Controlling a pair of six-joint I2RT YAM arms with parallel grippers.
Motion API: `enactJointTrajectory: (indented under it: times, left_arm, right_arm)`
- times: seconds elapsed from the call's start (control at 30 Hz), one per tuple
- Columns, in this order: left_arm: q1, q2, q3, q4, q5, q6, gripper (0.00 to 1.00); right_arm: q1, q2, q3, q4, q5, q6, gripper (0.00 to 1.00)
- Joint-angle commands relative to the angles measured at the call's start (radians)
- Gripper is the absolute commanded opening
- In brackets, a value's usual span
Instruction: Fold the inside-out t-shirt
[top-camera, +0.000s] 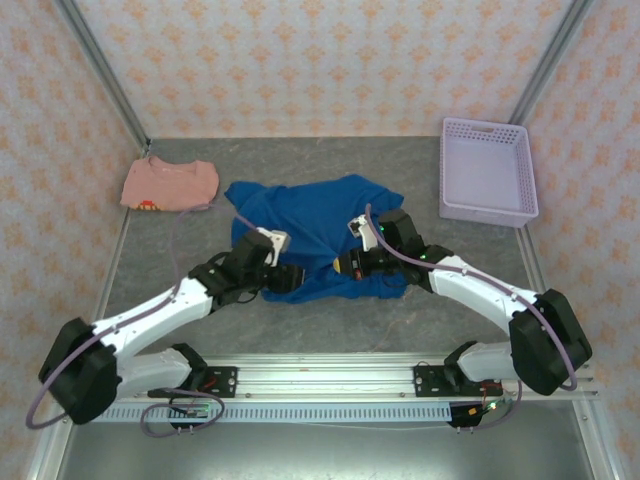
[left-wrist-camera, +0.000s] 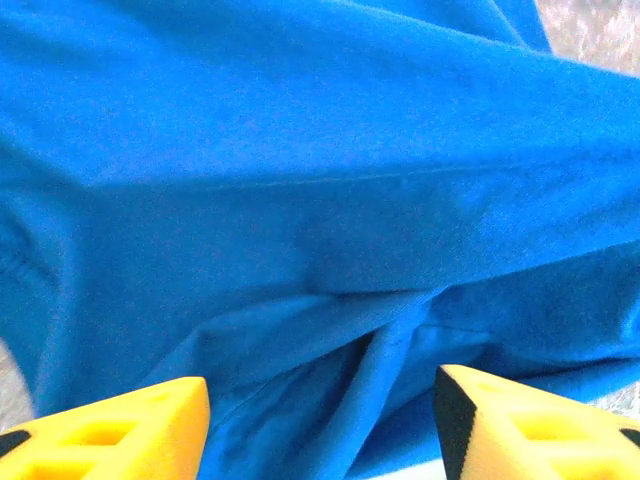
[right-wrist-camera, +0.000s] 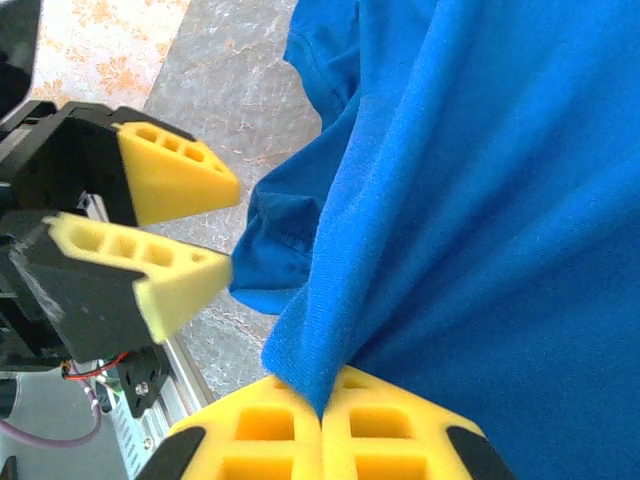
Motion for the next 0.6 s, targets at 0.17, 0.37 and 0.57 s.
enactJointTrajectory:
  times: [0.17,0.37,0.57]
  left_arm:
    - [-0.035,0.236,0.124,0.124,0.040,0.173,0.71]
    - [-0.025,0.354,0.233,0.165,-0.047,0.153,0.49]
    - [0.018,0.394,0.284,0.151,0.106,0.112,0.08]
  right_arm:
    - [-0.008,-0.046,-0.005,0.017,-0.022,-0.006,0.00]
    - [-0.010,-0.073,-0.028,-0.029,-0.018,-0.058,0.00]
    - [-0.025,-0.110,-0.006,-0.143,0.053,-0.163,0.00]
